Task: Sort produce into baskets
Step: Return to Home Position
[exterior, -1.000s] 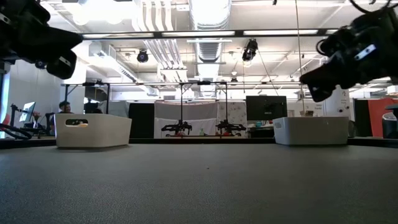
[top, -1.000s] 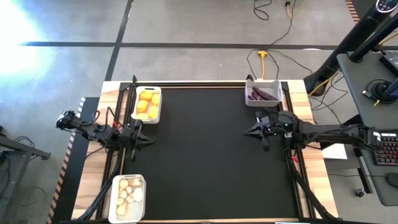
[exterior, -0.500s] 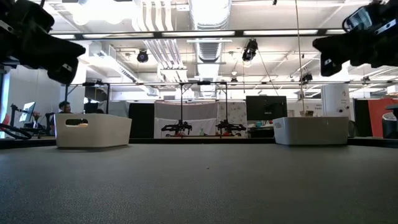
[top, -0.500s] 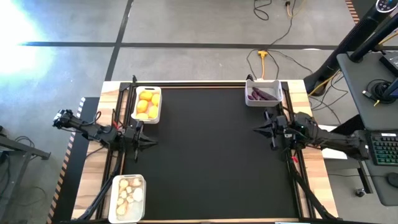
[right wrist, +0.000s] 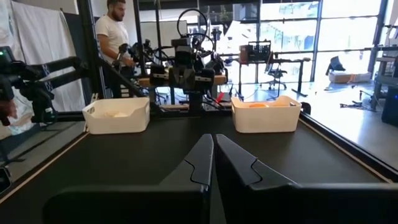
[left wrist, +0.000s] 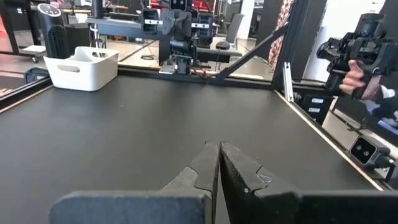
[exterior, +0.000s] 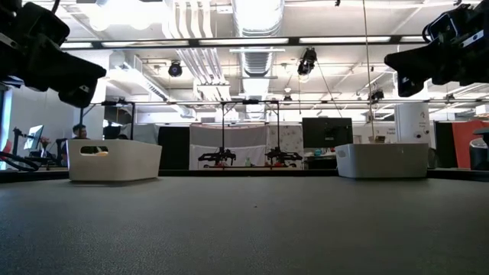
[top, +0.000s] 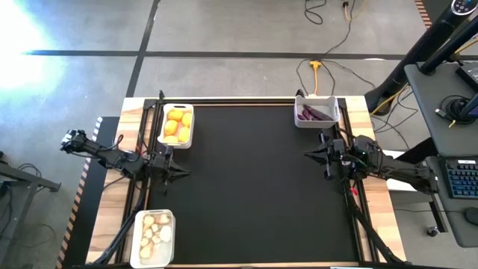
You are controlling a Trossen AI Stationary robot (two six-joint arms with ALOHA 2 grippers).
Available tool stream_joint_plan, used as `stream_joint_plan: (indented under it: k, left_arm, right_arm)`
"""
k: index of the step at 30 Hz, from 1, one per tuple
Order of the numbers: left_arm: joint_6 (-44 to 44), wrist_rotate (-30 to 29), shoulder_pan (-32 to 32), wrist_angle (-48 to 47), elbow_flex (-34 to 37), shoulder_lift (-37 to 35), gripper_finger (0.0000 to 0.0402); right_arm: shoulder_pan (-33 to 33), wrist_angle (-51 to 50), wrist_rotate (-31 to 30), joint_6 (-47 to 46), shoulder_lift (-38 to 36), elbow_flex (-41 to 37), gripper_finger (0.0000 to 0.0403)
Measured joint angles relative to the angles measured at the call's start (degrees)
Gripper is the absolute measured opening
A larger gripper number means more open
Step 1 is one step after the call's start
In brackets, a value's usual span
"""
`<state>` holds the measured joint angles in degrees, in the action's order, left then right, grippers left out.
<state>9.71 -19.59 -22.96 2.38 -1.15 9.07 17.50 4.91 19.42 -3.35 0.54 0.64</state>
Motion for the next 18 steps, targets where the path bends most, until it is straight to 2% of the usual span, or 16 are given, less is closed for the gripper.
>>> stream_joint_plan:
  k: [6,12,18]
  left_arm:
    - [0.01,0.00,0.00,0.03,0.00,1.23,0.0000]
    - [-0.02,0.02,0.00,0.09,0.00,1.99,0.0000]
    - [-0.01,0.02,0.00,0.10,0.02,2.63,0.0000]
  right_arm:
    - [0.02,-0.14,-0.02,0.72,0.19,-0.02,0.0009]
    - [0.02,-0.09,-0.03,-4.21,0.93,-0.02,0.0009]
    - [0.02,-0.17,-0.02,-4.34,1.01,-0.02,0.0009]
